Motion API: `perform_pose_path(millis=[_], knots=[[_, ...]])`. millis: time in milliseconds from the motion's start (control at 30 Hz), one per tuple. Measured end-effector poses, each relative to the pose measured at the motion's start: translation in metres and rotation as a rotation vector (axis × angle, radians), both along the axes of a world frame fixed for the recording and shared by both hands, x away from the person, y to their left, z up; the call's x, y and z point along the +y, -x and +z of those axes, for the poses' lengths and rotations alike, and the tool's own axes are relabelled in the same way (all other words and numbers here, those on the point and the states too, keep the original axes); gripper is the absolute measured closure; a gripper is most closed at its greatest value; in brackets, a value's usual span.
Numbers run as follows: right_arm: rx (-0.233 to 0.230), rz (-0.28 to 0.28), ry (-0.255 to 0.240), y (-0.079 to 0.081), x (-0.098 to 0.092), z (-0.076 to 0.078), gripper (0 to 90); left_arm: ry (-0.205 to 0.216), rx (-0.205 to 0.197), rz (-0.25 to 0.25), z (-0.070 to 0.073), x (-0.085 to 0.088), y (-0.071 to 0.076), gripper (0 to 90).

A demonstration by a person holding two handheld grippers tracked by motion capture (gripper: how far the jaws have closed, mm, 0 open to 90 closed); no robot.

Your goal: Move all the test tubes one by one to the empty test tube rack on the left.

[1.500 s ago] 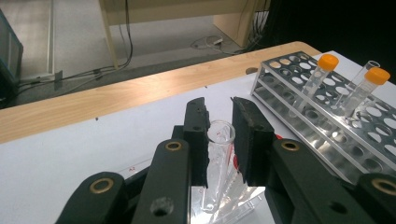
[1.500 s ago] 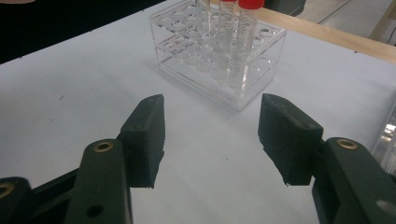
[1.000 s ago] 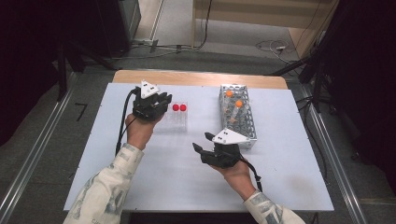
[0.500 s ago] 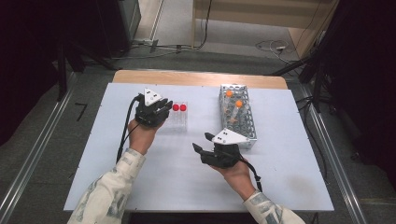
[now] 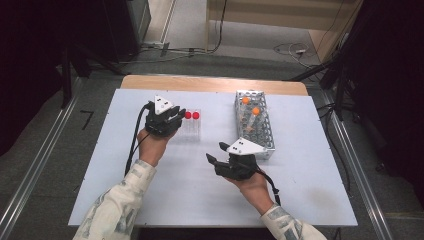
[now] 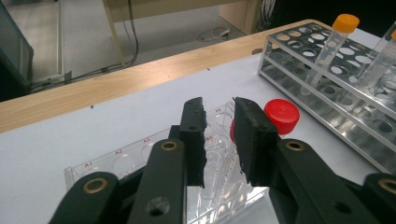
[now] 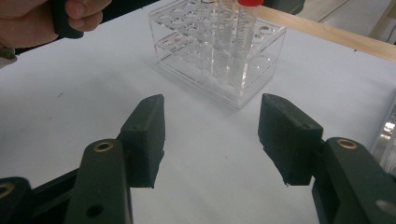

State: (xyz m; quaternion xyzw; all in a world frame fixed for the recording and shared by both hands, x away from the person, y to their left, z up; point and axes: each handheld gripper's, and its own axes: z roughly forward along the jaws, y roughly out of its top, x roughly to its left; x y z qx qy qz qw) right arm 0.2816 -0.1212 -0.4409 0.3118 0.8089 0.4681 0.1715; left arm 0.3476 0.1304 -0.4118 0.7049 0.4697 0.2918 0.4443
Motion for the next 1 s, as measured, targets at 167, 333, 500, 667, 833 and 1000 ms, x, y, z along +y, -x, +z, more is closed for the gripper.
perform_pose_path(millis=[167,333,500,667,833,1000], knots=[[-0.001,0.0,0.001,0.0,0.0,0.0,39.9,0.023,0.001,-0.002,0.003,0.001,0.003,72.9],[-0.006,-0.004,0.004,-0.001,-0.002,0.0,40.0,0.045,0.011,-0.007,0.006,0.003,0.009,66.3],[-0.01,-0.023,-0.005,-0.004,-0.008,0.003,40.1,0.077,0.017,-0.005,0.005,0.004,0.016,55.3],[-0.018,-0.051,-0.014,-0.007,-0.018,0.006,40.3,0.103,0.028,0.019,0.002,0.007,0.022,38.6],[-0.027,-0.09,-0.022,-0.013,-0.034,0.011,40.4,0.11,0.028,0.038,0.0,0.008,0.032,24.5],[-0.046,-0.157,-0.028,-0.022,-0.058,0.017,41.2,0.124,0.034,0.021,-0.001,0.008,0.04,22.0]])
